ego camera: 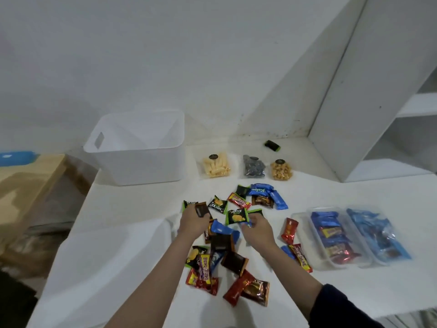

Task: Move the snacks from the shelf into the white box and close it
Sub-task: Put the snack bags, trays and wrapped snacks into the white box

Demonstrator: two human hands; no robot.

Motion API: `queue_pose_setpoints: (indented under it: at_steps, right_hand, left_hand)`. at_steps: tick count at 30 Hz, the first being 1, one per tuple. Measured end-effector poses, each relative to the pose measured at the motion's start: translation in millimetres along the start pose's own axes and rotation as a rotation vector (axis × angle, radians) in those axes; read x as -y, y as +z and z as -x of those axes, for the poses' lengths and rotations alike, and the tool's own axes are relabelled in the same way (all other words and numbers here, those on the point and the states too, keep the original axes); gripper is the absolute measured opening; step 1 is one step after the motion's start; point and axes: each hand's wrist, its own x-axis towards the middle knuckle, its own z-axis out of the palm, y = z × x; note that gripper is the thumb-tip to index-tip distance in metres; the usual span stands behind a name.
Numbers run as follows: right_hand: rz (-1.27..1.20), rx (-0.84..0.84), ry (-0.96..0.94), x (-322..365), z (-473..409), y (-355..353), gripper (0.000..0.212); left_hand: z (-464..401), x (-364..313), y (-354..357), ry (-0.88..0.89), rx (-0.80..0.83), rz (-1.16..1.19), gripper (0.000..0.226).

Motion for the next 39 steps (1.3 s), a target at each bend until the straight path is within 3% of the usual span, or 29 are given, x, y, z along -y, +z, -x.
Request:
queue_pose_setpoints:
  at_steps: [6, 14, 16, 19, 23, 28, 31, 34, 36, 39]
  right_hand:
    - [0.020, -0.112, 0.011, 20, -64, -35, 0.040]
    - [0.093, -0.202, 0.081, 26, -171, -91, 0.040]
    - [0.108, -0.243, 0.135, 25, -203, -103, 0.039]
    - [0.154, -0.269, 0.272, 19, -248, -118, 0.053]
    - [0.045, -0.250, 0.380, 11, -285, -125, 0.044]
    - [-0.129, -0.194, 0.366, 1, -304, -124, 0.017]
    - [-0.321, -0.233, 0.292, 8, -305, -123, 0.019]
    - [-0.511, -0.183, 0.184, 26, -302, -118, 0.007]
    - [-0.484, -0.072, 0.157, 37, -302, -107, 0.013]
    - [-0.227, 0.001, 0.202, 43, -305, -84, 0.018]
  left_hand:
    - [-65, -39, 4, 0.022, 0.033, -0.018, 0.067]
    - [-148, -74, 19, -0.087, 0.008, -0.061, 0.064]
    - [-170, -76, 25, -0.139, -0.005, -0.031, 0.065]
    - [-195, -81, 37, -0.196, -0.065, 0.033, 0.067]
    - [-224, -83, 51, -0.208, -0.185, 0.183, 0.072]
    - [-241, -81, 64, -0.216, -0.218, 0.262, 0.074]
    - [-249, -78, 62, -0.260, -0.191, 0.372, 0.077]
    - [-256, -74, 57, -0.291, -0.138, 0.408, 0.078]
    - [-257, -71, 56, -0.286, -0.123, 0.406, 0.078]
    - [-256, -74, 56, -0.269, -0.123, 0.372, 0.078]
